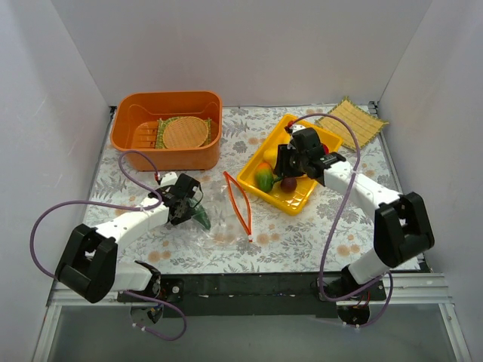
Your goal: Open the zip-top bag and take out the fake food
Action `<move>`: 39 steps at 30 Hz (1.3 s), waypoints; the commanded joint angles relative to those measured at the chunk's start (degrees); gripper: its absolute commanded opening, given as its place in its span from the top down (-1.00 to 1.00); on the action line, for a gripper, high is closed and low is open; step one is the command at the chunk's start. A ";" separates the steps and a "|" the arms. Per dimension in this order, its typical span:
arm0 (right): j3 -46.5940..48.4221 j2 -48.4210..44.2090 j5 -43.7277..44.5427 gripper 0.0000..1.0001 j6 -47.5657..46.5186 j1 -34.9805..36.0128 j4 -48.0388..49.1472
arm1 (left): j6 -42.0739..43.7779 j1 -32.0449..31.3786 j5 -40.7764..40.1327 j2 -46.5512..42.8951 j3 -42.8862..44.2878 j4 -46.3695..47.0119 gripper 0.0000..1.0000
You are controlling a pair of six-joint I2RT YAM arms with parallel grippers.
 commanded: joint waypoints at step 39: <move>-2.27 20.66 -19.85 -0.30 14.13 28.23 36.76 | -0.16 -1.46 3.11 4.53 -0.44 4.06 1.00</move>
